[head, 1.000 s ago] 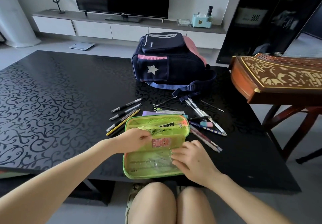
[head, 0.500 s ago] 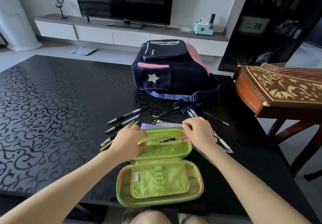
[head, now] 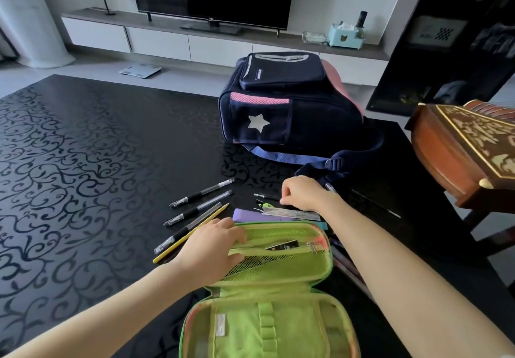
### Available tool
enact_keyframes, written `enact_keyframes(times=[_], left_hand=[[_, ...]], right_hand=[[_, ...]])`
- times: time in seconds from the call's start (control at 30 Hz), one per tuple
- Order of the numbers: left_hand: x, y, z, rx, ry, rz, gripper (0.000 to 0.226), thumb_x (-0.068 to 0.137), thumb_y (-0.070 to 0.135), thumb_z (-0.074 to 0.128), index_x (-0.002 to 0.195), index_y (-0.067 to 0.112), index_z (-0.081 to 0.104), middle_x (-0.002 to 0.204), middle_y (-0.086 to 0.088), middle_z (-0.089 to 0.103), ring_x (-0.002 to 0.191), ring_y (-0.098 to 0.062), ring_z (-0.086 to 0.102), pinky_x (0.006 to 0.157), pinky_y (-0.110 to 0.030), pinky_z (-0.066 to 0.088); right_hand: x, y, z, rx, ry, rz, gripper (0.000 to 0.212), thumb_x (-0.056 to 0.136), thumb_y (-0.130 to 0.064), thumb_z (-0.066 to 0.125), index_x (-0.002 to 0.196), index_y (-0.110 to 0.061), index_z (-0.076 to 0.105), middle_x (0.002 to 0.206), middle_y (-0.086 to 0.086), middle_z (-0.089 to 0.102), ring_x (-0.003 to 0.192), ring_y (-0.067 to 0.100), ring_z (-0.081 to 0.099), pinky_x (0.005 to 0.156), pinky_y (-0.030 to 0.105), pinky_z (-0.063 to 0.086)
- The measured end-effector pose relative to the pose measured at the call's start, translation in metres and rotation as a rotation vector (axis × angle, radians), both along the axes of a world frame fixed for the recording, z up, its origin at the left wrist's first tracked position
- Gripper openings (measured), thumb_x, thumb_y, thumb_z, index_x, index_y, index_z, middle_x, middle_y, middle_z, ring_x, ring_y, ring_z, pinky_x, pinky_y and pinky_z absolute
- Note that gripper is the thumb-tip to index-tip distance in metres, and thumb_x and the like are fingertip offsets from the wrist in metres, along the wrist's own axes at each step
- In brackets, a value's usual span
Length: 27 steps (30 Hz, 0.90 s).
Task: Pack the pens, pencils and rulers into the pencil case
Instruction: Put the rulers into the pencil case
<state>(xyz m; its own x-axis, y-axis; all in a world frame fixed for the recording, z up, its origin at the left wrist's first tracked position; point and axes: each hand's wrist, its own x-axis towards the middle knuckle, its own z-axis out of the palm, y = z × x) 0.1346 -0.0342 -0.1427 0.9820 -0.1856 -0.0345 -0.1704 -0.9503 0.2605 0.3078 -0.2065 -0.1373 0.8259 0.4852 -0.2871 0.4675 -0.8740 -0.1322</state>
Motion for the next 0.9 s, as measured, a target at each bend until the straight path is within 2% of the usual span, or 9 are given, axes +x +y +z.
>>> enact_keyframes(times=[0.1,0.2,0.27,0.37,0.5,0.57,0.67,0.83,0.9], left_hand=[[-0.006,0.000,-0.005,-0.021,-0.029,0.002,0.027,0.088,0.041,0.055,0.110,0.026,0.058,0.112,0.004,0.050,0.108,-0.017,0.044,0.093,-0.027,0.038],[-0.011,-0.001,-0.005,-0.031,-0.041,0.009,0.026,0.086,0.041,0.056,0.105,0.025,0.061,0.107,0.003,0.048,0.105,-0.017,0.042,0.096,-0.028,0.037],[-0.014,-0.001,-0.001,-0.060,-0.066,0.011,0.023,0.085,0.041,0.058,0.101,0.025,0.064,0.105,0.003,0.049,0.102,-0.016,0.042,0.094,-0.027,0.037],[-0.020,-0.002,0.003,-0.074,-0.123,0.006,0.016,0.082,0.038,0.063,0.091,0.026,0.068,0.095,0.003,0.053,0.093,-0.018,0.047,0.087,-0.032,0.042],[-0.024,-0.003,0.005,-0.067,-0.174,-0.001,0.011,0.069,0.027,0.077,0.076,0.032,0.071,0.080,0.003,0.053,0.078,-0.018,0.047,0.077,-0.038,0.047],[-0.025,-0.004,0.006,-0.084,-0.169,-0.004,0.008,0.076,0.027,0.072,0.082,0.032,0.071,0.085,0.005,0.046,0.084,-0.016,0.038,0.085,-0.034,0.040],[-0.027,-0.001,0.008,-0.069,-0.194,-0.012,0.014,0.069,0.027,0.079,0.076,0.036,0.070,0.078,0.009,0.041,0.078,-0.015,0.043,0.075,-0.030,0.036],[-0.033,0.004,0.012,-0.072,-0.194,-0.038,0.027,0.054,0.026,0.088,0.070,0.039,0.070,0.072,0.009,0.054,0.067,-0.017,0.055,0.062,-0.026,0.035],[-0.033,0.004,0.013,-0.085,-0.204,-0.052,0.027,0.055,0.023,0.087,0.070,0.037,0.069,0.076,0.008,0.057,0.070,-0.018,0.057,0.062,-0.027,0.039]], right_hand=[[-0.007,0.000,-0.001,-0.078,-0.024,0.005,0.039,0.094,-0.026,0.050,0.060,-0.010,0.042,0.062,0.004,0.046,0.075,0.027,0.048,0.063,0.032,0.037],[-0.017,0.005,-0.001,-0.141,-0.115,0.035,0.033,0.097,-0.022,0.045,0.068,-0.008,0.039,0.083,0.013,0.056,0.091,0.030,0.053,0.070,0.034,0.036],[-0.018,0.008,-0.001,-0.140,-0.119,0.034,0.037,0.096,-0.017,0.048,0.062,-0.009,0.035,0.072,0.011,0.049,0.072,0.025,0.053,0.064,0.031,0.036],[-0.018,0.011,0.000,-0.102,-0.069,-0.018,0.047,0.091,-0.009,0.054,0.054,-0.014,0.026,0.056,0.003,0.027,0.049,0.019,0.029,0.049,0.030,0.029],[-0.026,0.009,0.006,-0.018,-0.116,-0.106,0.034,0.089,-0.005,0.053,0.058,-0.010,0.040,0.060,0.007,0.043,0.064,0.029,0.046,0.058,0.030,0.037],[-0.034,0.004,0.022,0.177,-0.208,-0.154,0.012,0.091,-0.011,0.053,0.080,-0.005,0.057,0.077,0.011,0.059,0.077,0.030,0.054,0.067,0.032,0.040],[-0.070,-0.003,0.052,0.455,-0.235,-0.054,0.015,0.091,-0.018,0.054,0.102,-0.010,0.062,0.081,-0.003,0.058,0.079,0.016,0.047,0.071,0.029,0.036],[-0.120,0.000,0.017,0.079,-0.281,0.312,0.009,0.089,-0.020,0.061,0.096,-0.020,0.066,0.090,-0.001,0.059,0.092,0.020,0.047,0.082,0.031,0.039],[-0.122,0.003,0.007,0.067,-0.271,0.340,0.012,0.089,-0.023,0.062,0.098,-0.019,0.069,0.086,0.001,0.054,0.091,0.022,0.045,0.080,0.031,0.036]])
